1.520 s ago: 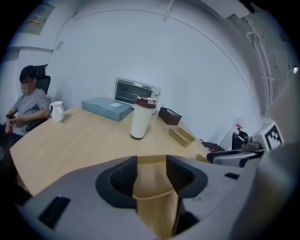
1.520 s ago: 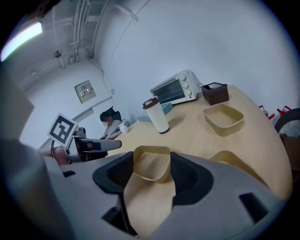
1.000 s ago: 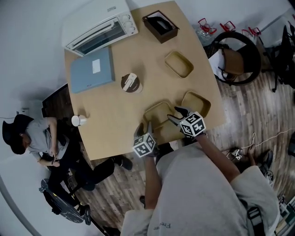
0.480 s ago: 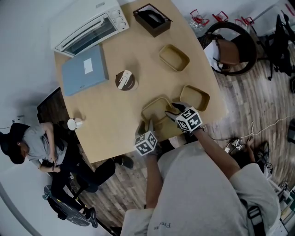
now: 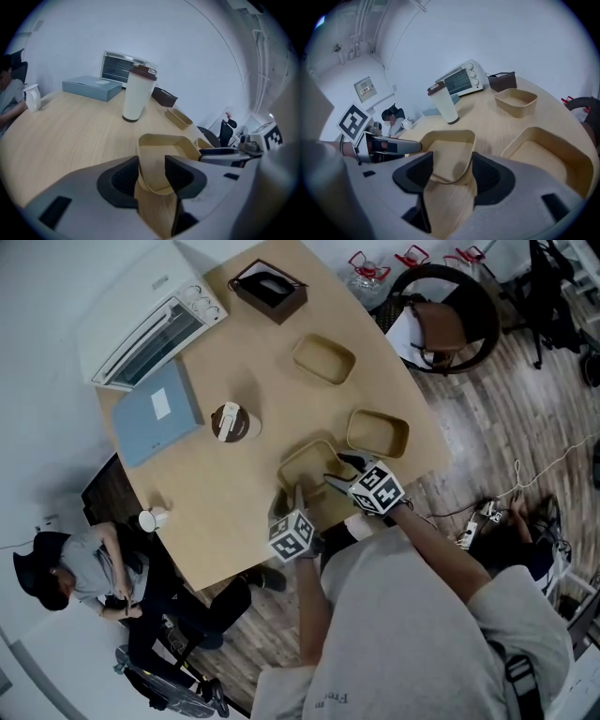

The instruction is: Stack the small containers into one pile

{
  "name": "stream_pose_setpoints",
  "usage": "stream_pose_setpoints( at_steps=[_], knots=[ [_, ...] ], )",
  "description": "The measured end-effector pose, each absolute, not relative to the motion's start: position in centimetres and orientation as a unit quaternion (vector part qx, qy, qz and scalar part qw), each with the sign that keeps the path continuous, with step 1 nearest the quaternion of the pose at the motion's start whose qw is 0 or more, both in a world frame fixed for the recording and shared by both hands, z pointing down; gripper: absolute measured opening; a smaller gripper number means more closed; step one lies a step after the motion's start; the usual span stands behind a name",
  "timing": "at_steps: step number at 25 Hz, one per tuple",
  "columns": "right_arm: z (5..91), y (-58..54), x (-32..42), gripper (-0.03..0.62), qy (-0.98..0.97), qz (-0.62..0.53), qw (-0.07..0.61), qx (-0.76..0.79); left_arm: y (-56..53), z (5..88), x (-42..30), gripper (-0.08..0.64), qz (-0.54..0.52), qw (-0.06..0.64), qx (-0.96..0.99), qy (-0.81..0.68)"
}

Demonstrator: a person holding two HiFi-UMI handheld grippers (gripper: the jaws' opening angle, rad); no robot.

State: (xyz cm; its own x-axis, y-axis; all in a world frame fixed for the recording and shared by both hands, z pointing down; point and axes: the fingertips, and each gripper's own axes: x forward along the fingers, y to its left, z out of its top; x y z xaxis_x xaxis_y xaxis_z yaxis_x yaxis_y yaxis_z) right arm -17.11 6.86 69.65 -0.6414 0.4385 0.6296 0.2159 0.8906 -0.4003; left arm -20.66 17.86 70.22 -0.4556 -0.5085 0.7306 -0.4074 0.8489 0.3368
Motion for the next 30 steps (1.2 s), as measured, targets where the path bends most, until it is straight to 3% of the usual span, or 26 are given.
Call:
stream_pose_setpoints(
  at_steps=[15, 30],
  knots=[
    [63.7, 1.5, -16.4, 0.268, -0.933, 0.147, 0.313, -0.102, 9.6, 63.4, -23.7, 0.166, -0.006, 0.374, 0.37, -0.85],
    [62.7, -6.3, -10.3, 0.298, -0.938, 0.165, 0.305, 0.022, -2.7, 62.7, -19.3, 0.16, 0.059, 0.367, 0.504, -0.78]
  ],
)
